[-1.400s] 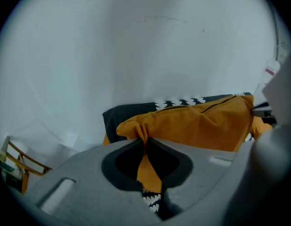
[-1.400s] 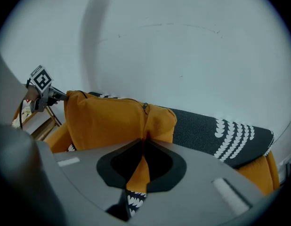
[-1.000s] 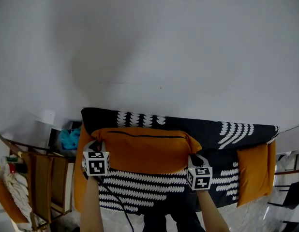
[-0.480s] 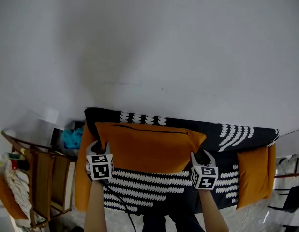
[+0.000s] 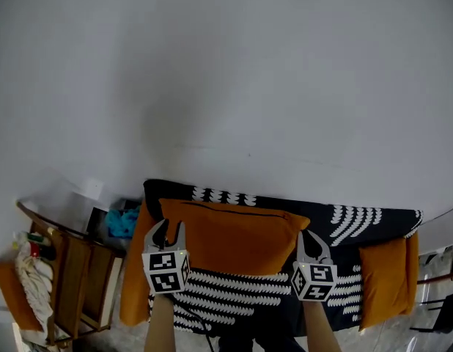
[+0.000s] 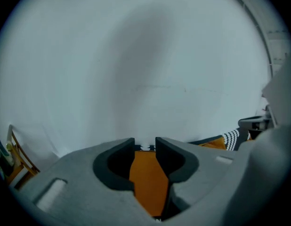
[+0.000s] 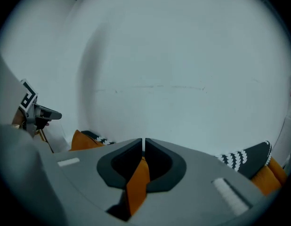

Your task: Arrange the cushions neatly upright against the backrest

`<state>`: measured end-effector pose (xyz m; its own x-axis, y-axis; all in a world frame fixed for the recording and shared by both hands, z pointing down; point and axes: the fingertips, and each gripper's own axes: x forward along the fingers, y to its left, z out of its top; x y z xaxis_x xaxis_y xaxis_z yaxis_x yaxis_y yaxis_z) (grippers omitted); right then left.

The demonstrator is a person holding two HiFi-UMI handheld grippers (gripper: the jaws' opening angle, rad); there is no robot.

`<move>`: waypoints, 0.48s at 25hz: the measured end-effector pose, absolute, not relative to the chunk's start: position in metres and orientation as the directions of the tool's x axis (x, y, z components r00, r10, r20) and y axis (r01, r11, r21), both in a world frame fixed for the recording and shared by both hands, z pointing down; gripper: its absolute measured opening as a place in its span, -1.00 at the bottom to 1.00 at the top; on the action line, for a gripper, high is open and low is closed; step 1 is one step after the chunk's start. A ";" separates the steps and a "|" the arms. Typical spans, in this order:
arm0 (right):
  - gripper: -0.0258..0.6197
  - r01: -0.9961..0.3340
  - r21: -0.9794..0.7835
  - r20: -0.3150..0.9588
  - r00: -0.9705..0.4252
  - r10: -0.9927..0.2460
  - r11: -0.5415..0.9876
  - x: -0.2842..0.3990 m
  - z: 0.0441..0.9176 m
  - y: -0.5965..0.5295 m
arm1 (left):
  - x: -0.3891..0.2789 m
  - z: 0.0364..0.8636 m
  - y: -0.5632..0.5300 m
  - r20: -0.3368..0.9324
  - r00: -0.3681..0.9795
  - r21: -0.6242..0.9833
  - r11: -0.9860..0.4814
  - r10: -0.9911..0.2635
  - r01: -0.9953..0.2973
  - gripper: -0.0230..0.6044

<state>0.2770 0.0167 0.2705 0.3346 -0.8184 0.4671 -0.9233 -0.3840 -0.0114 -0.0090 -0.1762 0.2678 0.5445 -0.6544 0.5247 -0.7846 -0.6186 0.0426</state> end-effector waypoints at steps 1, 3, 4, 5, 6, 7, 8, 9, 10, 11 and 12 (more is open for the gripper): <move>-0.85 -0.926 -0.010 0.447 0.334 -0.830 -0.378 0.275 0.259 0.015 | -0.007 0.254 -0.173 0.500 0.554 0.045 -0.619 -0.666 -0.784 -0.46; -0.89 -0.933 -0.007 0.409 0.327 -0.852 -0.361 0.270 0.236 0.012 | -0.004 0.226 -0.164 0.450 0.571 0.047 -0.621 -0.686 -0.783 -0.46; -0.89 -0.936 -0.007 0.392 0.320 -0.862 -0.351 0.267 0.225 0.011 | -0.001 0.212 -0.159 0.426 0.580 0.044 -0.625 -0.694 -0.779 -0.47; -0.89 -0.940 -0.010 0.374 0.314 -0.873 -0.342 0.264 0.214 0.009 | 0.001 0.198 -0.154 0.402 0.589 0.036 -0.630 -0.701 -0.776 -0.48; -0.89 -0.943 -0.015 0.356 0.307 -0.883 -0.333 0.261 0.203 0.008 | 0.003 0.184 -0.150 0.379 0.595 0.027 -0.635 -0.708 -0.772 -0.51; -0.89 -0.945 -0.021 0.338 0.300 -0.892 -0.326 0.258 0.192 0.006 | 0.005 0.171 -0.145 0.358 0.600 0.019 -0.637 -0.715 -0.770 -0.54; -0.89 -0.948 -0.027 0.322 0.293 -0.900 -0.318 0.256 0.183 0.005 | 0.007 0.158 -0.141 0.337 0.604 0.012 -0.638 -0.722 -0.770 -0.59; -0.89 -0.950 -0.031 0.306 0.286 -0.908 -0.309 0.253 0.173 0.004 | 0.008 0.146 -0.137 0.317 0.606 0.008 -0.637 -0.729 -0.771 -0.68; -0.89 -0.953 -0.033 0.291 0.279 -0.915 -0.301 0.251 0.164 0.004 | 0.009 0.134 -0.133 0.297 0.607 0.004 -0.635 -0.737 -0.772 -0.78; -0.89 -0.956 -0.033 0.277 0.272 -0.921 -0.292 0.249 0.156 0.003 | 0.009 0.123 -0.129 0.277 0.608 0.000 -0.632 -0.745 -0.775 -0.79; -0.89 -0.958 -0.030 0.265 0.266 -0.927 -0.284 0.247 0.148 0.003 | 0.010 0.113 -0.125 0.258 0.607 -0.004 -0.629 -0.752 -0.778 -0.82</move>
